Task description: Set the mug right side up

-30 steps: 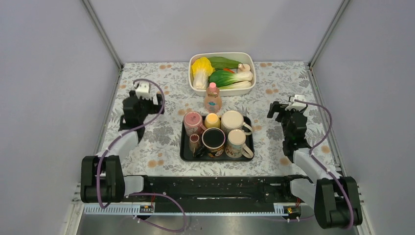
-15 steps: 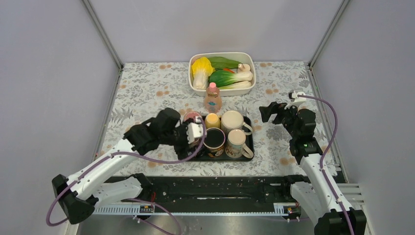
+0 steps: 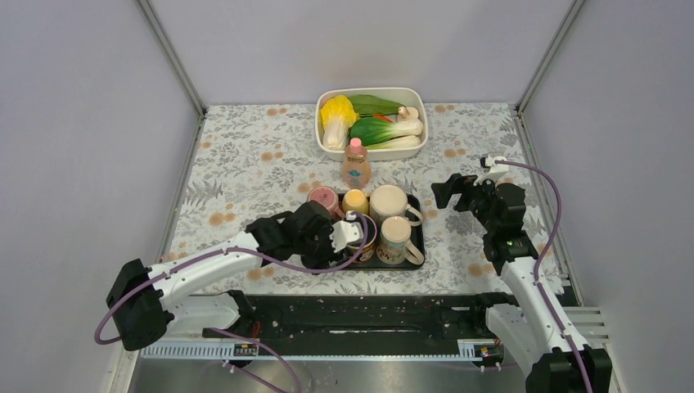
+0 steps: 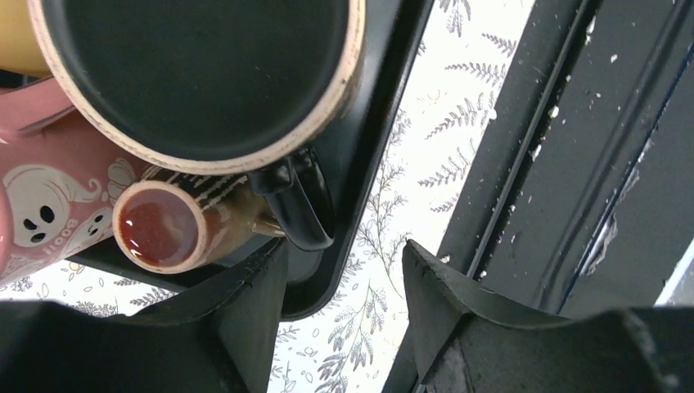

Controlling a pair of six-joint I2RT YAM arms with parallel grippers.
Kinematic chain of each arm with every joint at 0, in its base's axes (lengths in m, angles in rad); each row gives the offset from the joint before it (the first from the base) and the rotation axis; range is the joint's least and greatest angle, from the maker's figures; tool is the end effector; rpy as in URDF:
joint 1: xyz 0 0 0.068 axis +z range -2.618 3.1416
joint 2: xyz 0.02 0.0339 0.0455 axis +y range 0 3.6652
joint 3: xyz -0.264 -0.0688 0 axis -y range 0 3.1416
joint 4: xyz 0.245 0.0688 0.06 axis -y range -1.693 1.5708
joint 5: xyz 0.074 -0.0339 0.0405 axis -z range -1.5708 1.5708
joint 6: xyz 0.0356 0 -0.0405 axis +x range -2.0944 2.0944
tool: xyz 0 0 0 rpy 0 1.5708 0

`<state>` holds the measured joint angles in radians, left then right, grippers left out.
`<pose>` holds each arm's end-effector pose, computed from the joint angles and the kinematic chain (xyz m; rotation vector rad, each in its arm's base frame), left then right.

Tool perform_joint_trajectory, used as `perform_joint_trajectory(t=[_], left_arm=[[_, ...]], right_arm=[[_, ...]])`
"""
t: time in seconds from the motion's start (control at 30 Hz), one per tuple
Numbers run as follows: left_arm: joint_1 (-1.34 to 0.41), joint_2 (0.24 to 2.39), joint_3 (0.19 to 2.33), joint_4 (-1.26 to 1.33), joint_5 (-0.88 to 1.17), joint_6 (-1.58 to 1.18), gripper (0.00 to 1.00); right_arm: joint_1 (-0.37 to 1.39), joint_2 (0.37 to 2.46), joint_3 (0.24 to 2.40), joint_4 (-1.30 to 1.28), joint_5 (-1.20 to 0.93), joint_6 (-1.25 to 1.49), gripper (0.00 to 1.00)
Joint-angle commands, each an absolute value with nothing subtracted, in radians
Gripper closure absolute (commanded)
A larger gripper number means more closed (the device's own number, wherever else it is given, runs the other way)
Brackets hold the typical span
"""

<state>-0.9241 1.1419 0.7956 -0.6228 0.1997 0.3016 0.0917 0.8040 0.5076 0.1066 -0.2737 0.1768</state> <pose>0.1285 -0.1820 0.2371 1.5529 2.0687 -0.4922 0.1933 0.0274 0.2690 -0.1254 1.7693 0.4354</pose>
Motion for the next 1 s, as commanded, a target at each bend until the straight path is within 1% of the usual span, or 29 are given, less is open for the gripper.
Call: perform_joint_trajectory(t=[0.0, 0.07, 0.23, 0.37, 0.43, 0.53, 0.6, 0.73, 0.8, 0.87, 0.97], left_arm=[[-0.93, 1.121, 0.765, -0.457, 0.173, 0.247, 0.43], [-0.93, 1.138, 0.757, -0.425, 0.189, 0.239, 0.43], [-0.931, 1.218, 0.795, -0.437, 0.215, 0.246, 0.44], [-0.932, 1.224, 0.787, -0.45, 0.272, 0.247, 0.5], [-0.933, 1.218, 0.771, -0.433, 0.247, 0.247, 0.51], [-0.932, 1.217, 0.765, -0.404, 0.14, 0.236, 0.5], [-0.93, 1.211, 0.763, -0.379, 0.049, 0.206, 0.46], [-0.922, 1.206, 0.775, -0.379, -0.022, 0.136, 0.45], [-0.925, 1.21, 0.778, -0.38, -0.025, 0.108, 0.43], [-0.924, 1.231, 0.78, -0.384, -0.008, 0.096, 0.43], [-0.924, 1.275, 0.787, -0.39, 0.04, 0.098, 0.45]], right_arm=[[0.095, 0.787, 0.494, 0.128, -0.259, 0.167, 0.01], [0.095, 0.792, 0.495, 0.129, -0.259, 0.164, 0.01], [0.095, 0.795, 0.499, 0.126, -0.256, 0.159, 0.01], [0.095, 0.795, 0.49, 0.132, -0.255, 0.158, 0.01], [0.095, 0.799, 0.49, 0.138, -0.257, 0.159, 0.01], [0.095, 0.805, 0.495, 0.134, -0.262, 0.159, 0.01], [0.095, 0.804, 0.493, 0.134, -0.266, 0.159, 0.01], [0.096, 0.806, 0.491, 0.137, -0.265, 0.157, 0.01], [0.095, 0.808, 0.493, 0.137, -0.265, 0.156, 0.01], [0.095, 0.81, 0.494, 0.138, -0.267, 0.156, 0.01], [0.095, 0.807, 0.491, 0.139, -0.266, 0.152, 0.01]])
